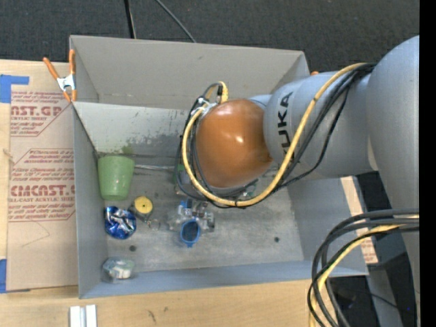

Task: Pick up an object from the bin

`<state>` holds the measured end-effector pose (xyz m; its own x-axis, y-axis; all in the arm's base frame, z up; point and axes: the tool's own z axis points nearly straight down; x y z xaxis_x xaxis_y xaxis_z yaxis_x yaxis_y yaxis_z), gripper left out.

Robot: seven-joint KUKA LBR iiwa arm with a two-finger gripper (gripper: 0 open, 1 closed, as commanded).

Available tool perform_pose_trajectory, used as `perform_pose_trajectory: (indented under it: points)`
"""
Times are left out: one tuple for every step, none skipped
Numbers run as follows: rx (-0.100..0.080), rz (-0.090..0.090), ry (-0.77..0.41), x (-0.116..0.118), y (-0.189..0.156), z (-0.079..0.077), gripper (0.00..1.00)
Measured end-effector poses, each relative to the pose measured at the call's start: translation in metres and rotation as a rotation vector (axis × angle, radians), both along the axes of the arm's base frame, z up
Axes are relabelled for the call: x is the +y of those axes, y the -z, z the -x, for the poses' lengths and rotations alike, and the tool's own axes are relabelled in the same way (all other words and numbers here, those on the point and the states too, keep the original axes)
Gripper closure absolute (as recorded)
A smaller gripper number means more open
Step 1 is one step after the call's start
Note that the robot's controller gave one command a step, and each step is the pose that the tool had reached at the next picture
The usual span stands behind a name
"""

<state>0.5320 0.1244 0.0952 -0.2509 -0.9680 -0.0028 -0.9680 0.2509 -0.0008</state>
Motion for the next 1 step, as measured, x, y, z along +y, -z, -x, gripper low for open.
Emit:
perform_pose_trajectory:
  points:
    - [0.001, 0.000, 0.003, 0.0006, -0.0041, -0.0001, 1.00]
